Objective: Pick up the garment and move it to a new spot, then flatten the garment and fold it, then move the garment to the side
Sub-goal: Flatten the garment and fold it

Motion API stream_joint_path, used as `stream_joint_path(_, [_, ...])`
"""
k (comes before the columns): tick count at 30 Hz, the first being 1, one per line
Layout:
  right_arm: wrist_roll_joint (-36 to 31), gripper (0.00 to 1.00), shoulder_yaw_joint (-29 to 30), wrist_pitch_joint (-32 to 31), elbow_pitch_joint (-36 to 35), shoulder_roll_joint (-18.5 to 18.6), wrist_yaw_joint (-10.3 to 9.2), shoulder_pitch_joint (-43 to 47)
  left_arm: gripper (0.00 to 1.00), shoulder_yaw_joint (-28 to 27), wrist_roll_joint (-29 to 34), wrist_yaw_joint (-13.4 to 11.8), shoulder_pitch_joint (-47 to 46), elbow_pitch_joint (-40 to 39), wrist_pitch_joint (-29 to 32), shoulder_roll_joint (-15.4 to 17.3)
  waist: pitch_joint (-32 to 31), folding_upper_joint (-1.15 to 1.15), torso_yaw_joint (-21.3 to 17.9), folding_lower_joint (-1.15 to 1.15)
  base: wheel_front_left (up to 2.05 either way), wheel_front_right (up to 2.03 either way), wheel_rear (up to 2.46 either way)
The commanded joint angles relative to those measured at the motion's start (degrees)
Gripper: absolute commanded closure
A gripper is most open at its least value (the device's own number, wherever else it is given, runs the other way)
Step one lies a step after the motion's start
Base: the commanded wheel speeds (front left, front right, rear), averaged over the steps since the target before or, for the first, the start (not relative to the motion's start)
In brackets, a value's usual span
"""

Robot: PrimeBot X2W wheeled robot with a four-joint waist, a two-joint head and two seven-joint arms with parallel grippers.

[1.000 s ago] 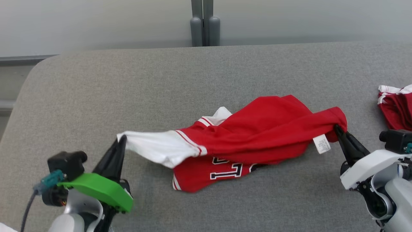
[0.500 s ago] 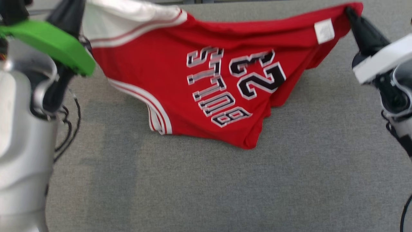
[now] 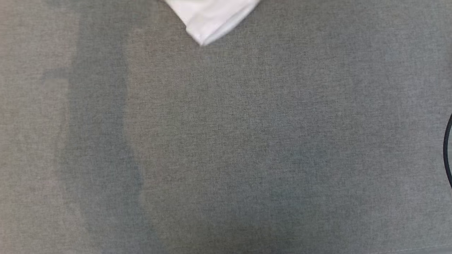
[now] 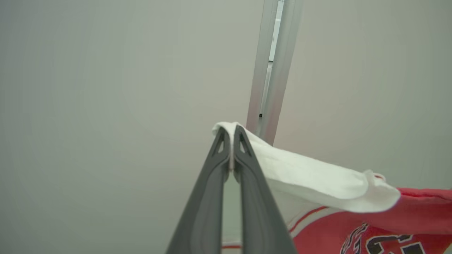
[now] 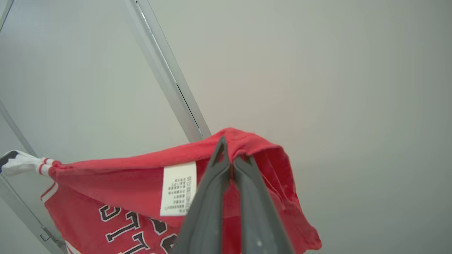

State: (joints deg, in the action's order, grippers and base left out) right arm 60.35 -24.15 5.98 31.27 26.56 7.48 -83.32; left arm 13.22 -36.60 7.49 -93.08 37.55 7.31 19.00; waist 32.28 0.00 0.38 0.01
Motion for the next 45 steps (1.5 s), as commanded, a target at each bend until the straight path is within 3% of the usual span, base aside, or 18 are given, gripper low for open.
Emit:
stream_joint_path(1, [0.6,1.00,-0.3,1.0,1.0,-0.2,0.03,-1.9,1.00,0.0,-0.7,0.0,-2.8,1.6,-1.2,0.1,2.9,0.00,-1.4,-0.01,0.00,0.00,0.00])
stream_joint_path(7, [2.3,1.00,-3.7,3.3,4.2,0.9,0.03,-4.6,1.00,3.9,-4.4,0.0,-8.1,5.7,-4.6,-0.4,1.8,0.00,-0.8,-0.01,0.00,0.00,0.00])
stream_joint_path(13, [5.3,1.00,-10.7,0.8,6.3,1.7,0.03,2.7,1.00,11.5,-9.7,0.0,-1.8,5.1,-2.7,1.9,-1.8,0.00,0.0,-0.01,0.00,0.00,0.00])
stream_joint_path(22, [10.8,1.00,-22.8,-3.8,4.3,4.8,0.03,21.4,1.00,22.0,-21.7,0.0,19.6,0.2,8.3,9.1,-12.8,0.00,0.6,-0.01,0.00,0.00,0.00])
stream_joint_path(29, [14.0,1.00,-29.6,-6.4,-0.2,9.5,0.03,33.7,1.00,27.3,-29.4,-0.3,39.9,-10.5,19.1,17.1,-22.4,0.00,0.1,-0.01,0.00,0.00,0.00])
stream_joint_path(32, [15.1,1.00,-31.4,-6.9,-2.1,11.7,0.02,37.6,1.00,28.8,-31.4,-2.2,47.3,-17.6,22.9,20.6,-24.9,0.00,0.2,-0.01,0.00,0.00,0.00])
stream_joint_path(37, [16.2,1.00,-33.5,-8.6,-5.1,16.4,0.02,43.4,1.00,30.7,-35.2,-8.0,58.1,-32.3,29.0,27.6,-27.7,0.00,0.8,-0.01,0.00,0.00,0.00])
stream_joint_path(45, [19.5,1.00,-34.5,-15.2,-11.2,24.1,0.02,51.7,1.00,32.3,-40.9,-14.7,69.0,-50.3,34.6,36.6,-29.4,0.00,1.2,-0.01,0.00,0.00,0.00])
